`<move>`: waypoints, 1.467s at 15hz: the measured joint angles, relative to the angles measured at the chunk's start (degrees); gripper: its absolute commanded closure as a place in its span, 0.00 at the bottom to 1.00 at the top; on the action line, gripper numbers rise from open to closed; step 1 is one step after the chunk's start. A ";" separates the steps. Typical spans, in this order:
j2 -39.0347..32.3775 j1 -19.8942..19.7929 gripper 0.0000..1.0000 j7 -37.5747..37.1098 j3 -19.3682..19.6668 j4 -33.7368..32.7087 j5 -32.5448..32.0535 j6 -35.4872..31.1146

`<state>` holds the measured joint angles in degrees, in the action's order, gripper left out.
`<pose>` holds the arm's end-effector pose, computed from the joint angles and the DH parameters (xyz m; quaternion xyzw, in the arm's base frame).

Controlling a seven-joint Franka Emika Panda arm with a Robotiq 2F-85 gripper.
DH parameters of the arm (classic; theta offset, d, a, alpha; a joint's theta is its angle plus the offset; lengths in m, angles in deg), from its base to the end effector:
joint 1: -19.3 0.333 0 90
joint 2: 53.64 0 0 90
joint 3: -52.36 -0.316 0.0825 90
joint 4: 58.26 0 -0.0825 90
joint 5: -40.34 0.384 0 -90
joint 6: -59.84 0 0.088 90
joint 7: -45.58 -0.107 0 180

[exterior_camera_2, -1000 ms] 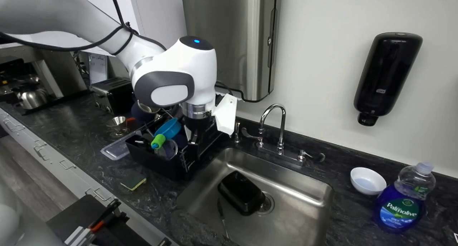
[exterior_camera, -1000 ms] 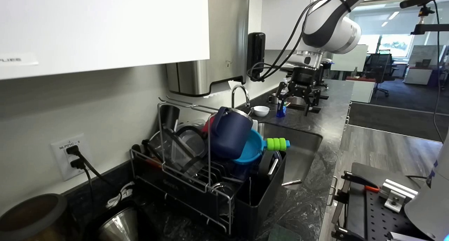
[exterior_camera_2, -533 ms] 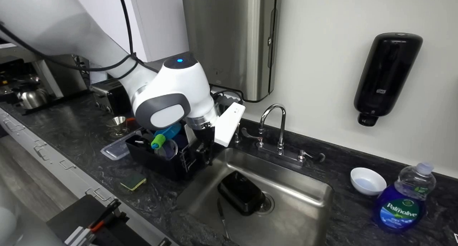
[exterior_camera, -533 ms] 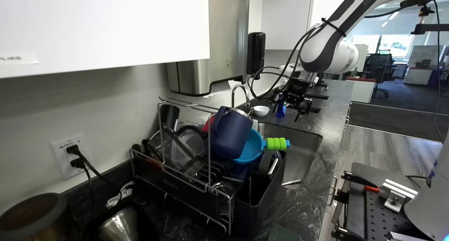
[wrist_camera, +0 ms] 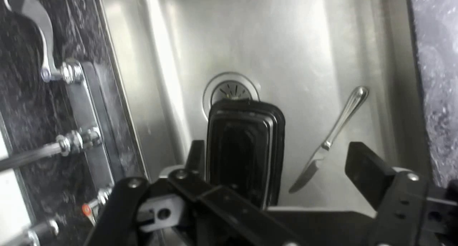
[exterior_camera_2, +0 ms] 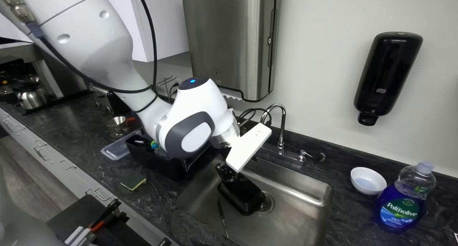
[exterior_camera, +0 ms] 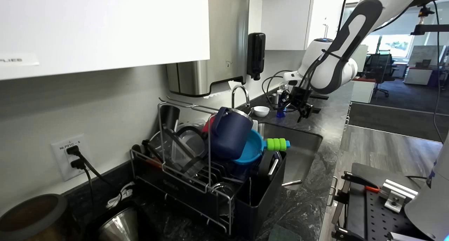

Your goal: Move the mug from the sink to the dish rack

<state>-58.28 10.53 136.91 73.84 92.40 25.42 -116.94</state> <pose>0.4090 -0.2160 0.2604 0.7724 0.6057 0.0505 0.1845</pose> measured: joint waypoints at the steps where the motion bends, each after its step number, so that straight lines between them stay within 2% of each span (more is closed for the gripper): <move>1: -1.13 1.09 0.00 -4.35 3.42 -1.68 -3.54 0.08; 4: -3.75 9.22 0.00 -17.61 14.90 -6.52 -12.13 1.63; 6: -4.43 16.16 0.00 -27.28 20.00 -7.94 -17.37 4.04; 8: -4.39 22.28 0.00 -37.40 22.40 -8.12 -22.92 7.12; 10: -3.58 27.06 0.00 -45.65 22.88 -7.77 -26.92 10.84; 11: -2.69 27.37 0.00 -49.06 21.25 -7.54 -29.10 12.97; 12: -1.33 26.01 0.00 -52.44 17.96 -7.28 -31.21 15.41; 14: 1.78 22.07 0.00 -55.72 11.25 -6.39 -32.56 19.56; 17: 6.00 15.18 0.00 -56.61 2.76 -4.65 -32.35 23.34; 19: 7.87 11.57 0.00 -56.61 -0.77 -3.56 -31.73 24.58; 22: 9.19 8.54 0.00 -54.25 -3.41 -2.08 -28.12 24.81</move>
<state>-49.09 19.06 82.66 70.43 90.32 -2.69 -92.13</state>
